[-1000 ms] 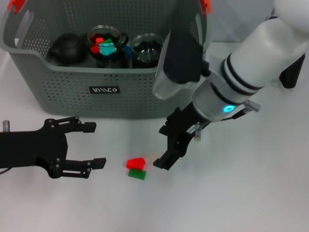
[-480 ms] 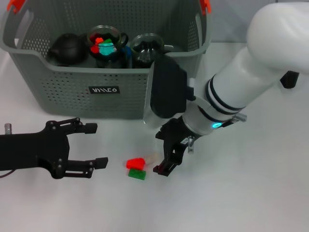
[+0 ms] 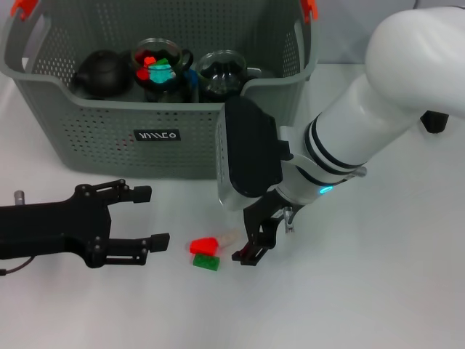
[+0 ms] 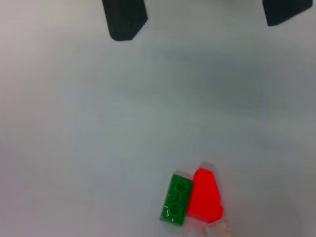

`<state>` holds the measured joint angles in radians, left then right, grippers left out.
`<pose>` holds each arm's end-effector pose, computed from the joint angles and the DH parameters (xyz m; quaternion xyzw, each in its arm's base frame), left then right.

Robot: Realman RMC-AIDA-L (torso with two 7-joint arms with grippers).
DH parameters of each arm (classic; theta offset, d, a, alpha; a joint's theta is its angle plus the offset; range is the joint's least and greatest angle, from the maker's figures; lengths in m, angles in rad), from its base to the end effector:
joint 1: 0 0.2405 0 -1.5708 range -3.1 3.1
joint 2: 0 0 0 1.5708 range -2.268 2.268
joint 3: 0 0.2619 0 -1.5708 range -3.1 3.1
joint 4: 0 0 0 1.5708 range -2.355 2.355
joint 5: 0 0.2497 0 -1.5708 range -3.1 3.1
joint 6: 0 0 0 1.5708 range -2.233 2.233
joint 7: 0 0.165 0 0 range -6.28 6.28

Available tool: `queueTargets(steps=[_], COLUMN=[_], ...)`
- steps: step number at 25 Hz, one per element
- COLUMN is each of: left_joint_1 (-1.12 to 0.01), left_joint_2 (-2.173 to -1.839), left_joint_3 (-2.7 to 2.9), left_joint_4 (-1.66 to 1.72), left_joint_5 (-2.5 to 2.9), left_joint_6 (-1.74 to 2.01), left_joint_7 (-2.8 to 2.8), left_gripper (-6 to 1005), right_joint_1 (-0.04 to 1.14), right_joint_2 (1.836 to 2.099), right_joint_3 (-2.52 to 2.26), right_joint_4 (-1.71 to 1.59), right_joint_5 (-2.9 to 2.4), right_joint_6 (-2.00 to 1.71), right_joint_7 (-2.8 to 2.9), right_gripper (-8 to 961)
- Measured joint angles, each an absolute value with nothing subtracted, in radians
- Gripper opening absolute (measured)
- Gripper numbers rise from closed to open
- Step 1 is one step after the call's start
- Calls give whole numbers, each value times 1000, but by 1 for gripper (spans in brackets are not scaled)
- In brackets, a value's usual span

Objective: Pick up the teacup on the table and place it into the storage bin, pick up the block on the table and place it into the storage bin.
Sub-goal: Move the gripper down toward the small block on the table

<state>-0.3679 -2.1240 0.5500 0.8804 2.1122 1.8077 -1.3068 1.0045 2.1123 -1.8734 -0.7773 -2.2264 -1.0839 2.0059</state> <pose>-0.3131 0.3079 0.0175 -0.9462 -0.1828 -0.2340 0.1283 0.1074 0.4000 -0.1837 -0.9784 -0.0741 -0.1904 0.0317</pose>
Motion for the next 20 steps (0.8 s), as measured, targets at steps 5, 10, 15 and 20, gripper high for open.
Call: queueTargets(steps=[5, 10, 15, 20], left_joint_1=[-368, -368, -370, -372], left_joint_2=[-2133, -2132, -2132, -2130], left_joint_3=[537, 531, 529, 529], left_joint_4=[876, 867, 865, 865], left_joint_5=[2112, 2112, 2112, 2112], left_joint_6=[1807, 1807, 1807, 1807], left_joint_7=[-1312, -1314, -1314, -1314], left_gripper=[889, 888, 888, 889], right_joint_1=[999, 1001, 1001, 996], right_joint_2=[2114, 2115, 2115, 2117], right_joint_3=[-1874, -1880, -1884, -1885], right_joint_4=[-766, -726, -685, -667], right_joint_5=[-2184, -2158, -2093, -2064], right_joint_6=[-1065, -1024, -986, -972], right_joint_7=[1959, 1941, 1895, 1877], right_gripper=[896, 854, 779, 680])
